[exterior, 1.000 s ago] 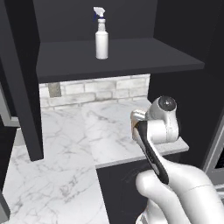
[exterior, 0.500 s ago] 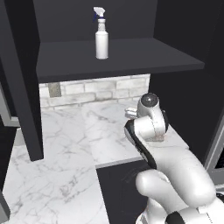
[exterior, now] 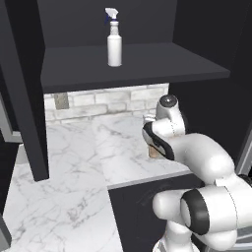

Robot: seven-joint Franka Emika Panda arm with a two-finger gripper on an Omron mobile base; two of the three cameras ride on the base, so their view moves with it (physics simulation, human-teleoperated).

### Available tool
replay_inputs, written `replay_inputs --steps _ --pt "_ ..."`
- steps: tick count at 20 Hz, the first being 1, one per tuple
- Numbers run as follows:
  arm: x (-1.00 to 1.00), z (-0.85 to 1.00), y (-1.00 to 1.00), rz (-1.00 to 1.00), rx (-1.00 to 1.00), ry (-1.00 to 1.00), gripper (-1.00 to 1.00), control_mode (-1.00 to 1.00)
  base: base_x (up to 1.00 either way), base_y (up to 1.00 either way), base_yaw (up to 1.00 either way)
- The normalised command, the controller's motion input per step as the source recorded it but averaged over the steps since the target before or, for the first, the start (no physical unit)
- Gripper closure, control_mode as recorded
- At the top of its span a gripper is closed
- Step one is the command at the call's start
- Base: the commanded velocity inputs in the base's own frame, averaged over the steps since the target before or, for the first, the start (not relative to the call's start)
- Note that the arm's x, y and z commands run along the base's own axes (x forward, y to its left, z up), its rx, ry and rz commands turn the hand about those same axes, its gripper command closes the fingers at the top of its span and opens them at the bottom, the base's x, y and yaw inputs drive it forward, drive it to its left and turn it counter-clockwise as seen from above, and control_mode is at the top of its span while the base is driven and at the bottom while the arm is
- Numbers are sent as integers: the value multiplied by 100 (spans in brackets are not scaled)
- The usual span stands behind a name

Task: Move the cutting board and knife to the sink. Then move spray from the cabinet to the counter.

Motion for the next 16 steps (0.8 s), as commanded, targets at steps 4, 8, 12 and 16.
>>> replay_inputs --steps 4,8,12,16 --pt "58 -6 -23 5 0 1 -100 -100 0 0 0" --pt "66 -20 -18 12 -1 1 -100 -100 0 0 0" --pt "68 -19 -18 12 0 0 -100 -100 0 0 0" --pt "67 -19 -17 11 0 1 -100 -100 0 0 0"
